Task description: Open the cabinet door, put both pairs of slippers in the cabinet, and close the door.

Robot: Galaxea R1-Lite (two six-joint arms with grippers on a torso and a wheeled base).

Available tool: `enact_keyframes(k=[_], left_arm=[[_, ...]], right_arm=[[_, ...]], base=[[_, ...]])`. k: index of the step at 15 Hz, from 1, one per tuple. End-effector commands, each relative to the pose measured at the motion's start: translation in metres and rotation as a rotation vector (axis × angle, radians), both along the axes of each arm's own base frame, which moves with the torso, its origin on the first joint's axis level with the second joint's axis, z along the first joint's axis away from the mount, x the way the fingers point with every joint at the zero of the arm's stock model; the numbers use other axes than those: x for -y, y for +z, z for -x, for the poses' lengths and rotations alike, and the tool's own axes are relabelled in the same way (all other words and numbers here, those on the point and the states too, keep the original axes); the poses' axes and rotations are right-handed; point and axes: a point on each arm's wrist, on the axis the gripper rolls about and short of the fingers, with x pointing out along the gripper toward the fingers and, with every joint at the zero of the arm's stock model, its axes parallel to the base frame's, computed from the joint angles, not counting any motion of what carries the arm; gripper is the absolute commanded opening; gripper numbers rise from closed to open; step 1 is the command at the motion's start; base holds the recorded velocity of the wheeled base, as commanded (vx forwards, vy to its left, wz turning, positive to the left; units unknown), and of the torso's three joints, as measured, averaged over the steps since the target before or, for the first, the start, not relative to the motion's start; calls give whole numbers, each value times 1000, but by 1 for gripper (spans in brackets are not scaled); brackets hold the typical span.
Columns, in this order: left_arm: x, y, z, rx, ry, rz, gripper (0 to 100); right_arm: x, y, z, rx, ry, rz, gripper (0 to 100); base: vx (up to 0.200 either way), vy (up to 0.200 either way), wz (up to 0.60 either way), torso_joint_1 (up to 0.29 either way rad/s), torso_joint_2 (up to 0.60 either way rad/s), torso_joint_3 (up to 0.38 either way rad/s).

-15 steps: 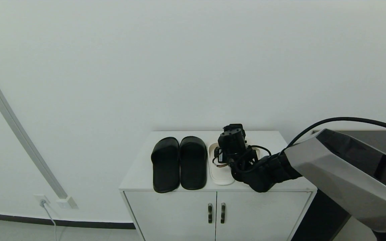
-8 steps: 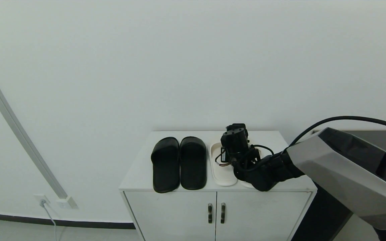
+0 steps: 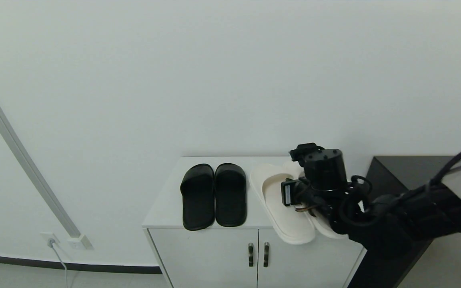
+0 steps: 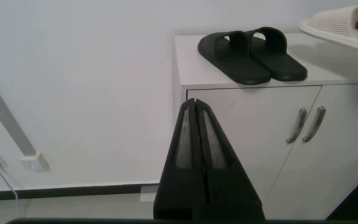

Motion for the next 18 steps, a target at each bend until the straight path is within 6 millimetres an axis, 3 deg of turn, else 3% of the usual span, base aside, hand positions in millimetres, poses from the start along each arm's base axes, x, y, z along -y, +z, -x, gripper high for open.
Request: enact_keyframes(k=[1,4,10,18], left_arm=[[0,0,0,0,1,0,0],[0,0,0,-2,0,0,0],[0,0,0,0,0,1,0],[0,0,0,0,1,1,0]], right_arm=[[35,31,55,88,231,-64,0],[46,24,72,111,398,-18,0],[50,17,76,186,497,9,0],[50,10,76,162,522,14,0]], base=[[0,0,0,0,0,0],[0,0,0,0,0,0],[0,0,0,0,0,0],[-200,0,0,-1,1,4]])
